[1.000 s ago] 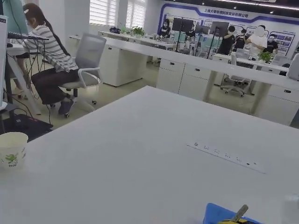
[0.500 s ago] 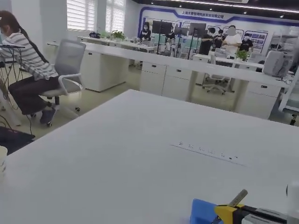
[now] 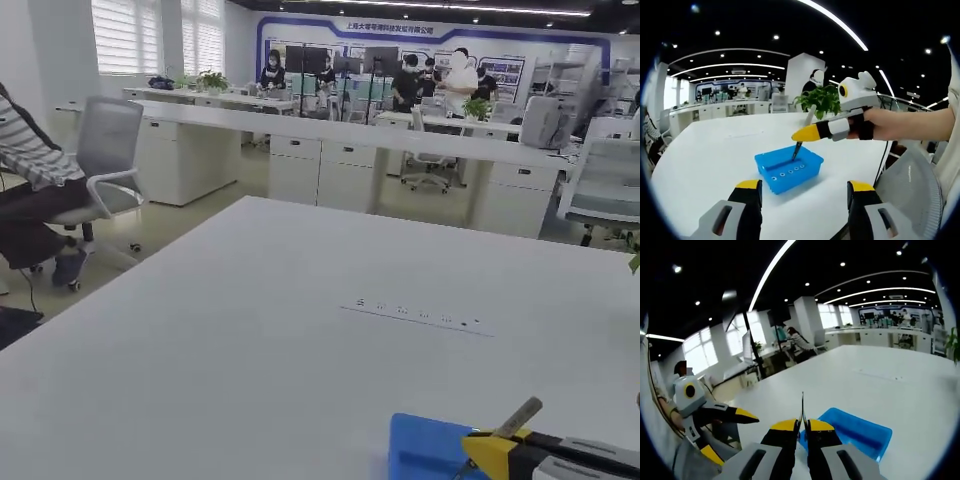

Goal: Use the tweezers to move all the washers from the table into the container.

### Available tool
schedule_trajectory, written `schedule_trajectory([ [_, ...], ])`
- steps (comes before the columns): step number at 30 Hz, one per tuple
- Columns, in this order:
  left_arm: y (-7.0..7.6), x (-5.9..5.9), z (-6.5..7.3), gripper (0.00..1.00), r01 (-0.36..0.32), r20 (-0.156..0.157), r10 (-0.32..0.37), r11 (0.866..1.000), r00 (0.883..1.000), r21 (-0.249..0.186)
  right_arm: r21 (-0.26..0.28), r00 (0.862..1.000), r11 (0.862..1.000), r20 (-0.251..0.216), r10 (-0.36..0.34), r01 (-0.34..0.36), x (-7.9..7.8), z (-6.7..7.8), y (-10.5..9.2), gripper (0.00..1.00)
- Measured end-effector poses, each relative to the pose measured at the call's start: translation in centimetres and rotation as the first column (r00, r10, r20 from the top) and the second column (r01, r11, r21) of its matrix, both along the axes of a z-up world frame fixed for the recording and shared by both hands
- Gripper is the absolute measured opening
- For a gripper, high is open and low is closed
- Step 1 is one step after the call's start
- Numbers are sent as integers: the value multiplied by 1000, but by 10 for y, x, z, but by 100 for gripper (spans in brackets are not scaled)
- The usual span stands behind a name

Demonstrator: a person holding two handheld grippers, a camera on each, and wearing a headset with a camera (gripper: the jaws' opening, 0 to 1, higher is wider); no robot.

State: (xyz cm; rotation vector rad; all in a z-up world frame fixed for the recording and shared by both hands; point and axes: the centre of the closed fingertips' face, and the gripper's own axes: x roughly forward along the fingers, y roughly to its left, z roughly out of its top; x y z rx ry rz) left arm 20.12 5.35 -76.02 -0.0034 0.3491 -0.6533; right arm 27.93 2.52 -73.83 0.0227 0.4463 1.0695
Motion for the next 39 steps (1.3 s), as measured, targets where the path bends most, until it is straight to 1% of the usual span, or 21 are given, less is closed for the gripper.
schedule_trajectory([
  [3, 4, 1, 2, 68, -15, 5, 15, 1000, 1000, -4, -8, 1000, 1000, -9, 20, -20, -9, -4, -9, 4],
  [5, 4, 1, 4, 65, -22, -15, 22, 999, 1000, -39, -16, 999, 1000, -23, 26, -26, -14, -8, -15, 4],
  [8, 4, 0, 4, 61, -13, -31, 12, 999, 999, -51, -21, 998, 999, -36, 43, -44, -23, -13, -22, 4],
  [9, 3, -1, 3, 60, -6, -40, 4, 999, 999, -54, -27, 998, 998, -40, 52, -53, -26, -15, -23, 4],
  [10, -1, -6, 2, 60, 29, -58, -32, 997, 998, -65, -41, 997, 997, -42, 58, -60, -30, -19, -25, 4],
  [11, -3, -7, 2, 59, 45, -59, -50, 996, 997, -74, -48, 997, 996, -43, 67, -69, -33, -21, -26, 4],
  [14, -3, -13, 0, 53, 54, -94, -64, 993, 994, -102, -77, 993, 991, -43, 107, -110, -42, -27, -31, 4],
  [17, -1, -15, 6, 49, 47, -91, -58, 991, 994, -123, -121, 984, 977, -33, 174, -177, -53, -31, -36, 4],
  [19, -2, -16, 10, 46, 55, -99, -69, 989, 993, -137, -147, 973, 962, -30, 227, -229, -60, -33, -39, 4],
  [23, -13, -19, 21, 37, 113, -86, -125, 985, 988, -132, -160, 946, 932, -44, 322, -325, -73, -35, -43, 4],
  [24, -17, -19, 23, 35, 132, -84, -143, 984, 986, -123, -170, 936, 921, -50, 347, -351, -77, -36, -45, 4],
  [26, -27, -21, 29, 32, 186, -73, -194, 977, 978, -103, -214, 921, 897, -39, 387, -386, -81, -40, -50, 4],
  [27, -34, -21, 33, 31, 207, -70, -215, 973, 974, -101, -236, 909, 881, -31, 415, -410, -84, -42, -53, 4],
  [29, -46, -21, 40, 29, 247, -64, -255, 963, 965, -110, -261, 884, 849, -38, 466, -459, -94, -44, -56, 4],
  [31, -57, -21, 46, 28, 278, -54, -286, 954, 957, -115, -283, 861, 822, -32, 507, -495, -100, -46, -59, 3],
  [32, -66, -22, 49, 28, 315, -46, -322, 942, 946, -114, -299, 842, 798, -37, 538, -523, -105, -48, -61, 3],
  [34, -77, -24, 53, 29, 356, -39, -363, 927, 931, -115, -310, 823, 776, -37, 567, -549, -110, -49, -64, 3],
  [35, -84, -24, 55, 29, 382, -32, -388, 917, 921, -111, -311, 805, 758, -43, 592, -574, -116, -50, -66, 3],
  [36, -89, -25, 55, 28, 402, -34, -407, 910, 913, -107, -300, 802, 757, -46, 596, -580, -118, -49, -66, 4],
  [37, -95, -26, 53, 27, 432, -40, -437, 897, 899, -89, -292, 795, 752, -55, 604, -591, -122, -49, -68, 4],
  [39, -104, -28, 50, 27, 470, -43, -473, 880, 880, -59, -298, 787, 742, -57, 614, -600, -124, -49, -71, 4],
])
